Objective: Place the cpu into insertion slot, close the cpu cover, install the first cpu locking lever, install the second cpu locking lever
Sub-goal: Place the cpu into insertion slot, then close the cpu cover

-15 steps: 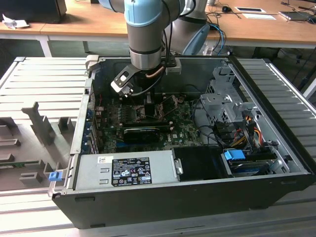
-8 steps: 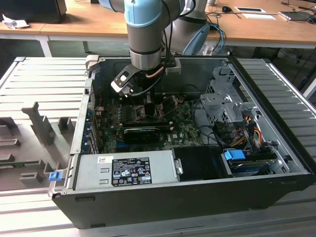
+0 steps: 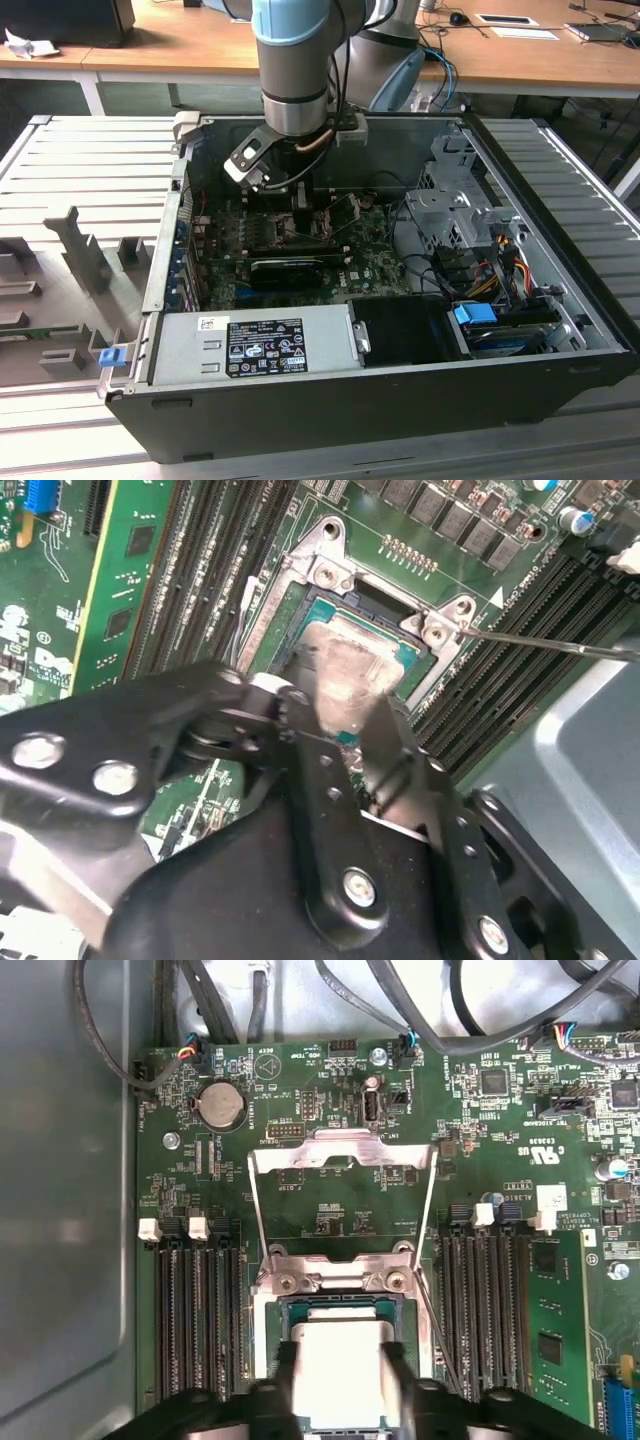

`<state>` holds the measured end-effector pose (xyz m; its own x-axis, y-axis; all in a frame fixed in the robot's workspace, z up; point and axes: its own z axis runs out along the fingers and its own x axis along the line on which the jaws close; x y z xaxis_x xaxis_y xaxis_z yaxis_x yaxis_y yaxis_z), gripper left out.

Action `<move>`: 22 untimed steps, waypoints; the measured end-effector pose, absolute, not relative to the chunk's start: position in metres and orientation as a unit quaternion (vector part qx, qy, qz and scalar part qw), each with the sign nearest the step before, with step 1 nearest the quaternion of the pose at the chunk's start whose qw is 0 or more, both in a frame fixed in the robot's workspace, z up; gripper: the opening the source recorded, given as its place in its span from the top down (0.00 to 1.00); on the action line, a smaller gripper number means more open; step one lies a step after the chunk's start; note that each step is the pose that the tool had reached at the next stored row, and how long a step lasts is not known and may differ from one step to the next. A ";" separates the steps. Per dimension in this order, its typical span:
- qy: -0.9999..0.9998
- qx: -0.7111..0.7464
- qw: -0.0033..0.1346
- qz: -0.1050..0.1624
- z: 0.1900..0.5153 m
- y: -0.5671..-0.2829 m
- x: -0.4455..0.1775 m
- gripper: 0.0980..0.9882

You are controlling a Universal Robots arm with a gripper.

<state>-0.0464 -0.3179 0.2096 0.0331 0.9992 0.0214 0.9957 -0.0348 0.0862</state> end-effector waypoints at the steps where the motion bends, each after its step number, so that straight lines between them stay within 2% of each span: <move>1: 0.694 0.718 0.024 0.038 0.210 -0.318 -0.046 0.66; 2: 0.694 0.718 0.024 0.037 0.210 -0.318 -0.046 0.73; 3: 0.694 0.718 0.024 0.037 0.211 -0.318 -0.046 0.87; 4: 0.694 0.718 0.024 0.037 0.211 -0.318 -0.046 0.93; 5: 0.694 0.718 0.024 0.037 0.211 -0.318 -0.046 0.93; 6: 0.694 0.718 0.024 0.037 0.211 -0.318 -0.046 0.99; 22: 0.694 0.718 0.024 0.037 0.218 -0.318 -0.046 0.99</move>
<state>-0.0464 -0.3180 0.2178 0.0329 0.9993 0.0204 0.9957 -0.0345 0.0861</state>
